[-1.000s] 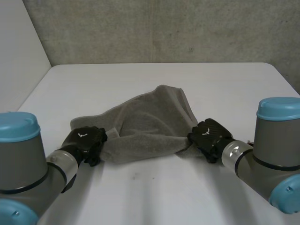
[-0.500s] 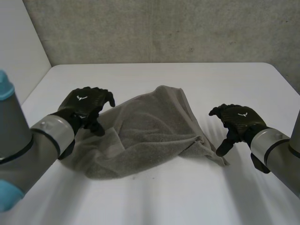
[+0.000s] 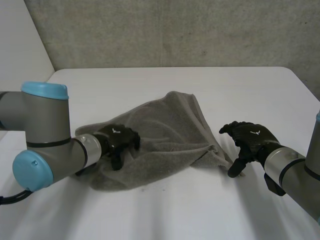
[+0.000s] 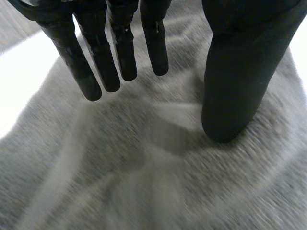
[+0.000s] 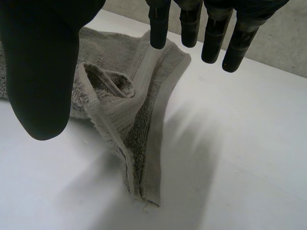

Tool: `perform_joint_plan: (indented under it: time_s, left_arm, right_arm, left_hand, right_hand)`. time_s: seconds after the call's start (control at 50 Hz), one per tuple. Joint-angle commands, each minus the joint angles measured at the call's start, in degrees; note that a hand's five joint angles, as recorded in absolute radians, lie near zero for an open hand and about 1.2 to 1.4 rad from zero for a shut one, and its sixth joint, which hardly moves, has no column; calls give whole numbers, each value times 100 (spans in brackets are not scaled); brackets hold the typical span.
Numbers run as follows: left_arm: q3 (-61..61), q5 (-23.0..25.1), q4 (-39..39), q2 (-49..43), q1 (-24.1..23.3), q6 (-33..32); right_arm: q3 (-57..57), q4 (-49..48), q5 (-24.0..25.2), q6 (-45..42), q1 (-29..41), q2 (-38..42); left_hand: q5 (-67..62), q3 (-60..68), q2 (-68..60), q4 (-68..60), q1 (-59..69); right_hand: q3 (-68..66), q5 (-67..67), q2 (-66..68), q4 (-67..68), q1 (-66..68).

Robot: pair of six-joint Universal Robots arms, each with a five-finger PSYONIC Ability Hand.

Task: Fold the laundry

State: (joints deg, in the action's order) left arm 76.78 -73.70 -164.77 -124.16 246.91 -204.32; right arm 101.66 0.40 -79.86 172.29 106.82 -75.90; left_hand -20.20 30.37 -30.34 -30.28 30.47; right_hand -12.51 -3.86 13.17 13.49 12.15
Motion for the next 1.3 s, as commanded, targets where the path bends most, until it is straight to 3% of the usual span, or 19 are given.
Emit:
perform_joint_plan:
  time_s: [0.02, 0.2, 0.24, 0.26, 0.3, 0.44, 0.78, 1.02, 1.06, 1.3]
  left_arm:
    - [57, -56, 278, -152, -21, -55]
    - [48, -83, 261, -187, -12, -380]
    - [74, -92, 261, -187, -12, -459]
    - [74, -92, 261, -187, -12, -459]
    - [74, -188, 243, -135, -12, -468]
    - [74, -487, 51, 207, -20, -398]
    - [618, -532, -248, 1236, 6, -389]
    - [1085, -523, -416, 1219, 76, -442]
    - [1102, -531, -538, 1158, 67, -468]
    - [1041, -505, -908, 955, 50, -459]
  right_arm:
    - [3, -49, -4, -116, 14, 32]
    - [12, -58, -13, -196, 14, 40]
    - [21, -75, -13, -196, 5, 40]
    - [21, -76, -13, -196, 5, 40]
    - [21, -111, -13, -213, 14, 40]
    - [47, -216, -48, -353, 14, 49]
    - [-111, -128, -39, -407, 5, 67]
    - [-94, -137, 14, -459, 5, 155]
    - [-94, -137, 14, -459, 5, 172]
    - [-14, -199, 5, -468, 5, 207]
  left_hand:
    - [-441, 423, -427, -433, 414]
    - [-811, 794, -797, -803, 784]
    - [-2282, 2265, -2269, -2274, 2256]
    - [-2291, 2274, -2277, -2283, 2264]
    - [-3479, 3462, -3465, -3471, 3453]
    - [-4979, 4962, -4965, -4971, 4952]
    - [-4980, 4963, -4966, -4972, 4953]
    - [-4980, 4963, -4966, -4972, 4953]
    - [-2622, 2604, -2608, -2614, 2595]
    - [-2056, 2038, -2042, -2048, 2029]
  right_hand:
    - [-44, 92, -22, -54, 79]
    - [-44, 92, -22, -54, 79]
    - [-27, 109, -39, -71, 62]
    - [-27, 109, -39, -71, 62]
    - [-44, 92, -22, -54, 79]
    - [-44, 92, -22, -54, 79]
    - [-77, 58, 11, -21, 113]
    - [-77, 58, 11, -21, 113]
    - [-77, 58, 11, -21, 113]
    - [-61, 75, -5, -37, 96]
